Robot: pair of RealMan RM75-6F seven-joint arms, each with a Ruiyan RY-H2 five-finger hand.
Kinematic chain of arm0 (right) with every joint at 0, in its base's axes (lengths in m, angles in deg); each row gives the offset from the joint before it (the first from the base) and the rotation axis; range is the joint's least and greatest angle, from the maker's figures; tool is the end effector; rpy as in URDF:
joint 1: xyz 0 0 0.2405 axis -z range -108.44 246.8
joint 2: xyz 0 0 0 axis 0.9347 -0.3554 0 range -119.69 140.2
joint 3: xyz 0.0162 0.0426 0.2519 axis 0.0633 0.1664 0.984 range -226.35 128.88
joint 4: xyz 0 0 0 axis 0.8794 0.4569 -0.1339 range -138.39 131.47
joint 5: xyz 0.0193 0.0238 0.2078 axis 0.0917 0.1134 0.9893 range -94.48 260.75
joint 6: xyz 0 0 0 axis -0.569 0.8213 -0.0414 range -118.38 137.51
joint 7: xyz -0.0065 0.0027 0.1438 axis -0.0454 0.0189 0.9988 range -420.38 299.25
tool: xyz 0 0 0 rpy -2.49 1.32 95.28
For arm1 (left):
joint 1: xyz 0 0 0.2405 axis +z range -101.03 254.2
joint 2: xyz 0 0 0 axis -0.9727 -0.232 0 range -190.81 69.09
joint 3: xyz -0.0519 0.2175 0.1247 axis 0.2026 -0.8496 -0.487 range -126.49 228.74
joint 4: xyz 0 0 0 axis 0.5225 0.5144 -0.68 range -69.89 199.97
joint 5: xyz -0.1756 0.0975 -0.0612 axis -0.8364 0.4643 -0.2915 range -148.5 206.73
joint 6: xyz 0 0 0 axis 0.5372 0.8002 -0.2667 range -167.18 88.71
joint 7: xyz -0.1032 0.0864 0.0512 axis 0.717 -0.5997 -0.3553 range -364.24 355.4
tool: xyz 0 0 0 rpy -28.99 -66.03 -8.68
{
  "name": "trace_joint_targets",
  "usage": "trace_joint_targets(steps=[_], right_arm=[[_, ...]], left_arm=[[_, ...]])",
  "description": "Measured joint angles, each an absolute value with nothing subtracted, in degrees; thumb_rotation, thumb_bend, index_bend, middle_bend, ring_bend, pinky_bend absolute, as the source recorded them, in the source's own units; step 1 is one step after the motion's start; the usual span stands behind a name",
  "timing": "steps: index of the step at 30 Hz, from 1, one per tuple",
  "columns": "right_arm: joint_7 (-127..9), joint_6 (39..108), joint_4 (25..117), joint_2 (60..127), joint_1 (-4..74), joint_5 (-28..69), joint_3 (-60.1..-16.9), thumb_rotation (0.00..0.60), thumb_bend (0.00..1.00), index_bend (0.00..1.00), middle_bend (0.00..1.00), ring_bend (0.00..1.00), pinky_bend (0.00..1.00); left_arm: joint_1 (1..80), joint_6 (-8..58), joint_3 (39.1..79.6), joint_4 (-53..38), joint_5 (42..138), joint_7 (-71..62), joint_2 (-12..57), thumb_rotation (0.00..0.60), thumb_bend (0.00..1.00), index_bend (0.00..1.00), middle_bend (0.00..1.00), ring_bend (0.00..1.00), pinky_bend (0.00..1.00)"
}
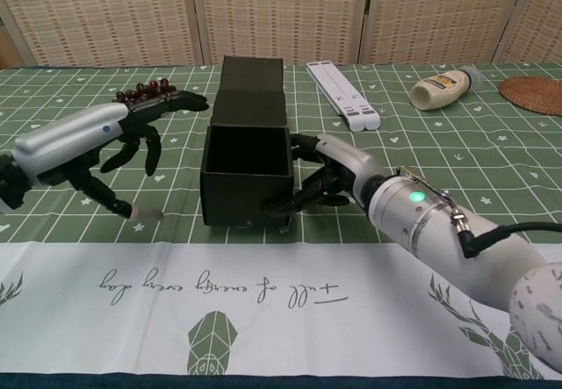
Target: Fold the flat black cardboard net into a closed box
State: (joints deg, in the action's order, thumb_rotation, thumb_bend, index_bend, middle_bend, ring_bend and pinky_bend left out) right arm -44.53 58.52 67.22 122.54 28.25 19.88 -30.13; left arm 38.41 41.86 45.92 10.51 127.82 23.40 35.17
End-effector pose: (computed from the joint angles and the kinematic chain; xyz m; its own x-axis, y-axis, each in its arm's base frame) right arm -0.0999 -0.3229 -0.1215 -0.3628 -0.5028 0.7846 -0.9044 -0.0130 -0.4266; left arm -0.1989 0.3112 -0.0110 0.2188 0.2004 0.9550 0.7374 -0.6749 -0.0273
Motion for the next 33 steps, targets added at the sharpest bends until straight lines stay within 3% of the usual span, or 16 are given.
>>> trace_joint_targets(steps=[3,9,12,17,27,33], right_arm=[[-44.26,58.60,66.33,123.21,28.11,19.17,-30.33,0.600,0.45,0.14,0.20,0.80,1.00],[-43.03,58.65,67.81,122.62,28.70,17.96,-31.04,0.600,0.38,0.00,0.06,0.73,1.00],[-43.08,58.11,69.73,121.34,29.09,17.86,-31.57,0.600,0.28,0.00,0.00,0.70,1.00],[-43.89,57.65,73.98,118.66,30.01,17.96,-32.51,0.600,0.18,0.00,0.00,0.66,1.00],[-48.59,57.50,84.19,109.62,32.42,20.97,-34.25,0.600,0.05,0.00,0.00,0.61,1.00],[-49.08,59.13,90.48,104.25,34.23,20.67,-34.38,0.600,0.03,0.00,0.00,0.61,1.00]], left_arm=[[38.77,40.78,46.41,5.89,126.66,22.71,32.65,0.600,0.05,0.05,0.03,0.54,0.82],[39.13,37.61,47.39,-2.03,124.42,21.91,28.35,0.600,0.05,0.04,0.00,0.54,0.82],[39.19,35.92,47.95,-4.91,123.29,22.11,27.15,0.600,0.05,0.03,0.00,0.54,0.82],[39.19,33.39,48.74,-7.84,121.82,22.64,26.12,0.600,0.05,0.02,0.00,0.54,0.82],[39.47,27.77,50.36,-14.84,116.88,25.23,24.09,0.600,0.05,0.00,0.00,0.54,0.82],[40.12,25.34,51.07,-18.87,113.95,25.49,23.10,0.600,0.05,0.00,0.00,0.54,0.83]])
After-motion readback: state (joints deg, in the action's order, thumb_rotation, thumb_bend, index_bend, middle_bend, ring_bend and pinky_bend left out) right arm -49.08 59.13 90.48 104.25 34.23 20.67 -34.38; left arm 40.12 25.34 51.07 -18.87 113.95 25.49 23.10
